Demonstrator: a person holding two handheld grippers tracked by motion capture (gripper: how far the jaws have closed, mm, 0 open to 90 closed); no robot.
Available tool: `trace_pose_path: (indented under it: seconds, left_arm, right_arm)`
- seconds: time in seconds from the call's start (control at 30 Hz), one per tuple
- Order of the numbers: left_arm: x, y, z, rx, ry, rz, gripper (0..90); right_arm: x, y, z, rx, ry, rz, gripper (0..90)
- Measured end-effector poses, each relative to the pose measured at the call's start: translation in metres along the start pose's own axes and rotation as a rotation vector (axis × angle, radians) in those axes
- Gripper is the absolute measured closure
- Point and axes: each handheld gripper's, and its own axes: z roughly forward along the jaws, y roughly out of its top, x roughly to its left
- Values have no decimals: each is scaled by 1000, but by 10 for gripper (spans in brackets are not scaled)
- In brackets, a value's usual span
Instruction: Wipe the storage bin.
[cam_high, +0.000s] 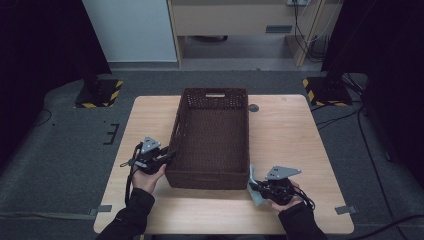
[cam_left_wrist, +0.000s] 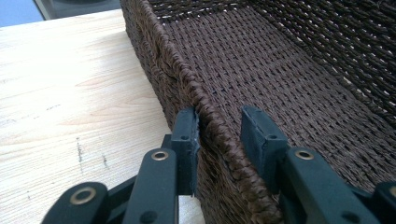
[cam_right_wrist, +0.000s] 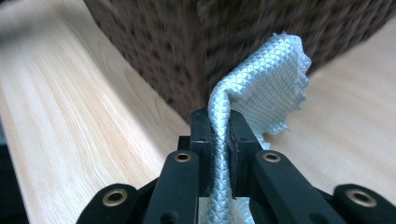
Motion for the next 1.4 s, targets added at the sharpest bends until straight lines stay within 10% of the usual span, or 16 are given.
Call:
trace_pose_path:
  seconds: [0.17, 0.4, 0.87, 0.97, 1.17, 1.4]
  left_arm:
    - [0, 0, 0, 0, 0, 0, 664]
    - [0, 0, 0, 0, -1, 0, 664]
    - [0, 0, 0, 3, -1, 1, 661]
    - [1, 0, 0, 3, -3, -1, 661]
    - [1, 0, 0, 4, -4, -2, 658]
    - [1, 0, 0, 5, -7, -7, 653]
  right_arm:
    - [4, 1, 1, 8, -4, -3, 839]
    - [14, 18, -37, -216, 5, -38, 839]
    - [11, -6, 1, 32, 8, 30, 839]
    - [12, -4, -3, 6, 11, 27, 839]
    - [22, 15, -42, -245, 32, -12, 838]
    - [16, 3, -15, -81, 22, 7, 839]
